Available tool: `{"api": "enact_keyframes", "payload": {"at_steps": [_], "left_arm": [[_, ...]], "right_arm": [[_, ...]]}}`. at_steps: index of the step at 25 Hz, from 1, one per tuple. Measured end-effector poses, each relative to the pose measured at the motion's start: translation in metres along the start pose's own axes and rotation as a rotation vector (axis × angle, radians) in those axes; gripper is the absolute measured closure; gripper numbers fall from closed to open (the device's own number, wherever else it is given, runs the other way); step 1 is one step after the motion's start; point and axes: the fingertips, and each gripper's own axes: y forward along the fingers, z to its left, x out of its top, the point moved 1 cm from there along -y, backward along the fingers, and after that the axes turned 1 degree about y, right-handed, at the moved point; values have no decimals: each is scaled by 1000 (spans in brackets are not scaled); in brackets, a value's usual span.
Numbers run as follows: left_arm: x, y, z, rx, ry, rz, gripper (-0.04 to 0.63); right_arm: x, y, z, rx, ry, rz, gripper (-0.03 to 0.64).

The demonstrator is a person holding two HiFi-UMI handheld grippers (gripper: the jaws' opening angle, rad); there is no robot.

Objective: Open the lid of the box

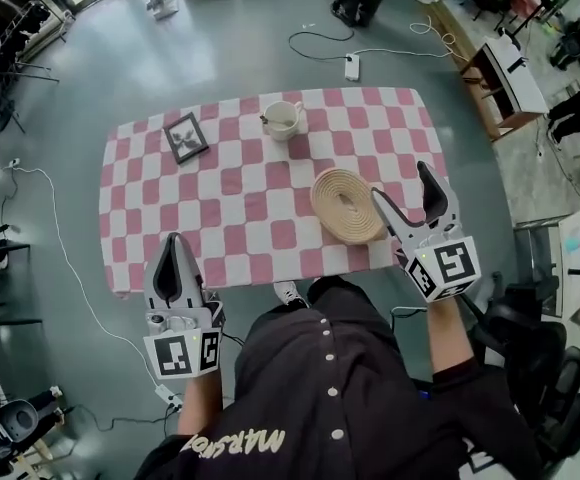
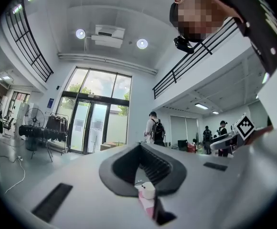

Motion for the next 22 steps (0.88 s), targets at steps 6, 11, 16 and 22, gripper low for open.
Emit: {"api": "enact_keyframes", "payload": {"at_steps": [6, 11, 16, 22], "left_arm": [[5, 26, -11, -1, -14, -12, 589], [8, 44, -14, 13, -19, -24, 589], [1, 49, -15, 21, -18, -1, 589], [-1, 50, -9, 41, -12, 16, 589]], "right_arm": [[-18, 26, -11, 28, -23, 65, 247], [-37, 45, -20, 51, -33, 128, 247], [-60, 56, -22, 73, -10, 187, 245], [-93, 67, -22, 83, -56, 294, 242]]}}
